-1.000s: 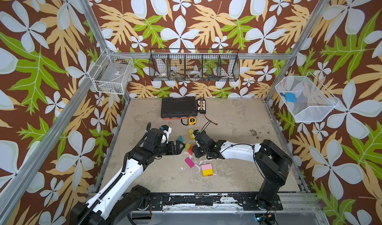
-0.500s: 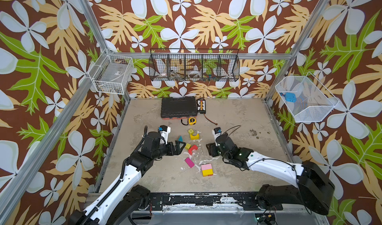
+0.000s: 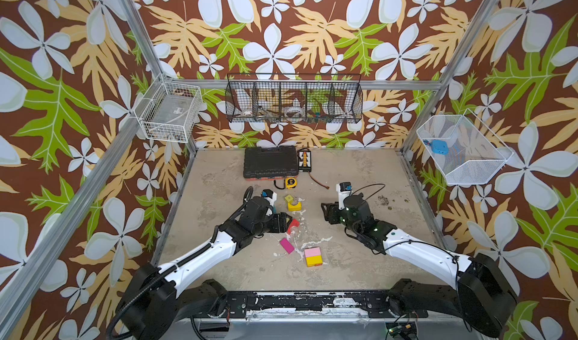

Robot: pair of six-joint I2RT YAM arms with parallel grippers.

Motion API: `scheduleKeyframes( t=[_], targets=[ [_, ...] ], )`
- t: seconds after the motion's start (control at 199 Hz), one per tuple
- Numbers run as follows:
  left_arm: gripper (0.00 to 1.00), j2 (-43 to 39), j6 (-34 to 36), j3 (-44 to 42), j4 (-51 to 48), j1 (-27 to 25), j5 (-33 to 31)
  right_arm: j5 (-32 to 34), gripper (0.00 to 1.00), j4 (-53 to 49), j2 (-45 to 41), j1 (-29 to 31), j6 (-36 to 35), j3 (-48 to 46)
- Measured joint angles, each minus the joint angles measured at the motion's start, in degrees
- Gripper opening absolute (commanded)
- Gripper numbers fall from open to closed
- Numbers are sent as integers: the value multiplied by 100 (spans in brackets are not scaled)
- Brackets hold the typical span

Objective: Build the wood block tower
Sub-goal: 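Withdraw the right gripper to the far side while the left gripper approaches the red arch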

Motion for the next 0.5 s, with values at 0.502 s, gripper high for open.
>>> scheduleKeyframes(
  t=[0.502],
  targets=[
    [44,1421,251,608,59,-356,-695,1279,64,109,-656,-876,-120,-938]
  ],
)
